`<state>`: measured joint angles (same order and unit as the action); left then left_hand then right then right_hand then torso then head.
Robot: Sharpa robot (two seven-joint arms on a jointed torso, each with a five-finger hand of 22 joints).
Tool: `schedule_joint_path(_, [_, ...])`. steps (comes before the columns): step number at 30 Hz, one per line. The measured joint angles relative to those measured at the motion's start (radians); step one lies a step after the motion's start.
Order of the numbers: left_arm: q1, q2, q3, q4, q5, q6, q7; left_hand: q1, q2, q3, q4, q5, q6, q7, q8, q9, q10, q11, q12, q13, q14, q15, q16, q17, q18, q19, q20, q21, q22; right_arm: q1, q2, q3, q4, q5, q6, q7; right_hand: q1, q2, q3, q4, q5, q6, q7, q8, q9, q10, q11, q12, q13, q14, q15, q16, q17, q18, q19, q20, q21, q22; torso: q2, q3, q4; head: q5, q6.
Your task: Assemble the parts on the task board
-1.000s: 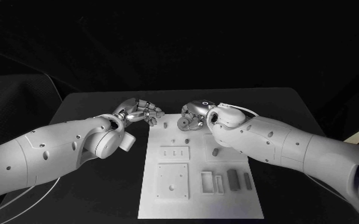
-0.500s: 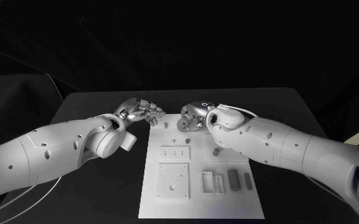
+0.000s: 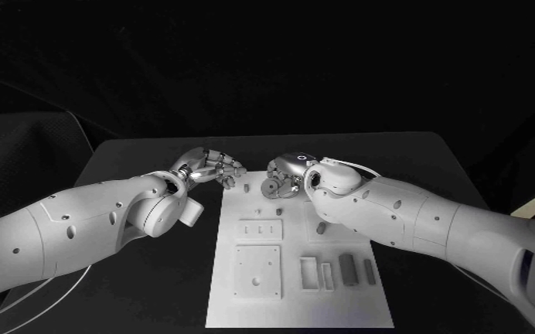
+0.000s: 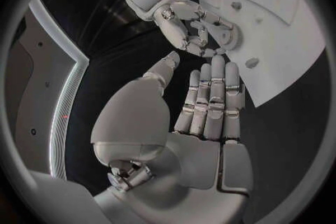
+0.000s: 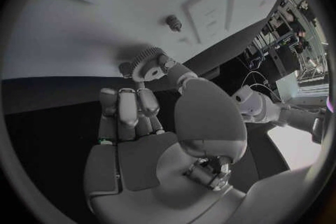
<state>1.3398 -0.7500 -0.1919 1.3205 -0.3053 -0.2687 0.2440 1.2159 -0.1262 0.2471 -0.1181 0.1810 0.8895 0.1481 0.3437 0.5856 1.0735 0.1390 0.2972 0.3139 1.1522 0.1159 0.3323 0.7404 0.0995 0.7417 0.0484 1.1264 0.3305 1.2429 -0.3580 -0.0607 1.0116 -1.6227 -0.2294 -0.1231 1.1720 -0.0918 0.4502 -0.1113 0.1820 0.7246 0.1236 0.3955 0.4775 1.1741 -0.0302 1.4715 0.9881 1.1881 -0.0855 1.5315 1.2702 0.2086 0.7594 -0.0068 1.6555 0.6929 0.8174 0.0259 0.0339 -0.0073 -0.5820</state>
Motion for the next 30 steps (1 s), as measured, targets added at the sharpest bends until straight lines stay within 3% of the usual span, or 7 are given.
schedule_joint_path(30, [0.000,0.001,0.000,-0.002,0.000,0.000,-0.001,0.000,0.000,0.000,0.000,0.000,0.000,0.000,0.000,0.000,0.000,0.000,0.000,0.000,0.000,0.000,0.000,0.000,-0.007,0.000,0.000,0.000,0.000,-0.003,0.009,0.001,-0.024,-0.001,-0.020,0.019,0.001,-0.001,0.005,0.001,-0.003,0.000,0.000,0.000,0.000,0.006,-0.002,0.000,0.000,0.002,0.002,0.000,-0.001,0.000,0.004,-0.004,0.000,0.001,0.000,0.0003,-0.0006,0.003,-0.005])
